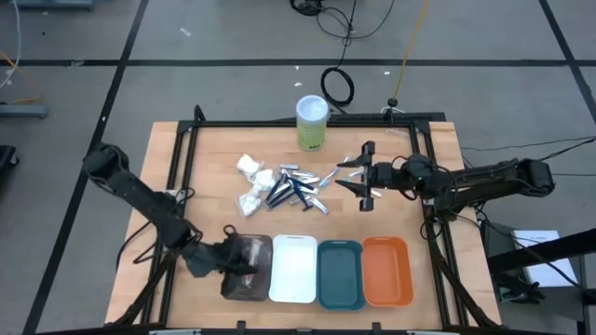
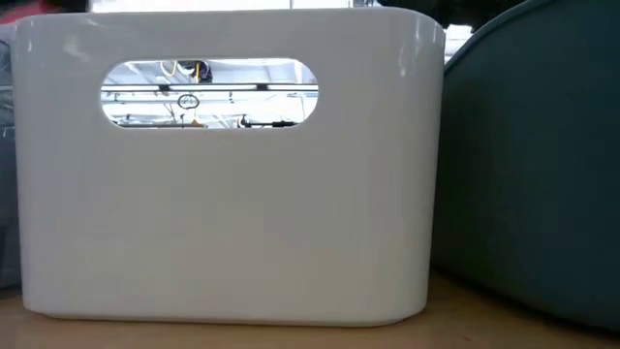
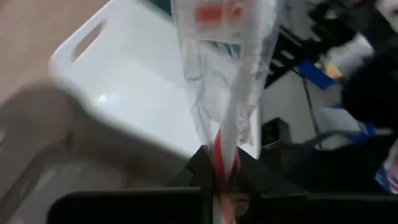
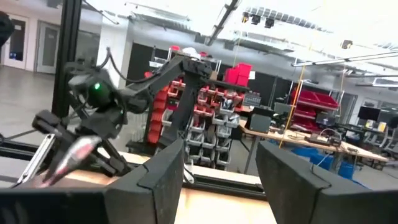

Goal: Pick & Place Travel size toiletries
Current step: Put the red toothbrush into the black bin

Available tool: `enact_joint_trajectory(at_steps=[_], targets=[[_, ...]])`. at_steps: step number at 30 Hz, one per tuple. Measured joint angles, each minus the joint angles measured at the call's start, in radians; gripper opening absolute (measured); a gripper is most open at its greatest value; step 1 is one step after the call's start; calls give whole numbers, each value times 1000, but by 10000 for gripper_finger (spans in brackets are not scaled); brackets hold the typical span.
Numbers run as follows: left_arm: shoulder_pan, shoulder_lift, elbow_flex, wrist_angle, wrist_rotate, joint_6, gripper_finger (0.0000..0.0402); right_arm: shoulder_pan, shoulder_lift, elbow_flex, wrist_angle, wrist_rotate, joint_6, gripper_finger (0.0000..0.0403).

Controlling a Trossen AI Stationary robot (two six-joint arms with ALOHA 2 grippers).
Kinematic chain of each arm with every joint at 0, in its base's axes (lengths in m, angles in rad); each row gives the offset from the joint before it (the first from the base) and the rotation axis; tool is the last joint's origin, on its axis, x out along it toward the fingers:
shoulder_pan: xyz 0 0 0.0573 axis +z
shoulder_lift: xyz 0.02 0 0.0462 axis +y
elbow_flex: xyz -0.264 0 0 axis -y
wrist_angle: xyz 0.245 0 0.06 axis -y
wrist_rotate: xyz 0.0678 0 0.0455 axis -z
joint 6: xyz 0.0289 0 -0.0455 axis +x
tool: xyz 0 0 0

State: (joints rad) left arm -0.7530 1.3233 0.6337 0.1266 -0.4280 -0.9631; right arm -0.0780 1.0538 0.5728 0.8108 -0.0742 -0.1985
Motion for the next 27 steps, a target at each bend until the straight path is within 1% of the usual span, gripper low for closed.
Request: enact_joint_trajectory(at_steps=[2,7,13,18,24,27], targets=[[-21,2,-8,-12,-37,-42,48,0,1,0,-4,0,3,192],[-19,1,-9,-42,-52,-72,89,0,2,0,-48,0,5,192],[-2,0,-8,-42,-50,-90,153,0,2,0,-60,0,4,192],[3,0,-8,-42,-15,-83,202,0,2,0,-67,0,5,192],[3,0,-8,-44,61,-56,232,0,2,0,-109,0,3,192],[3,0,-8,-44,62,-40,236,0,2,0,-120,0,3,192]])
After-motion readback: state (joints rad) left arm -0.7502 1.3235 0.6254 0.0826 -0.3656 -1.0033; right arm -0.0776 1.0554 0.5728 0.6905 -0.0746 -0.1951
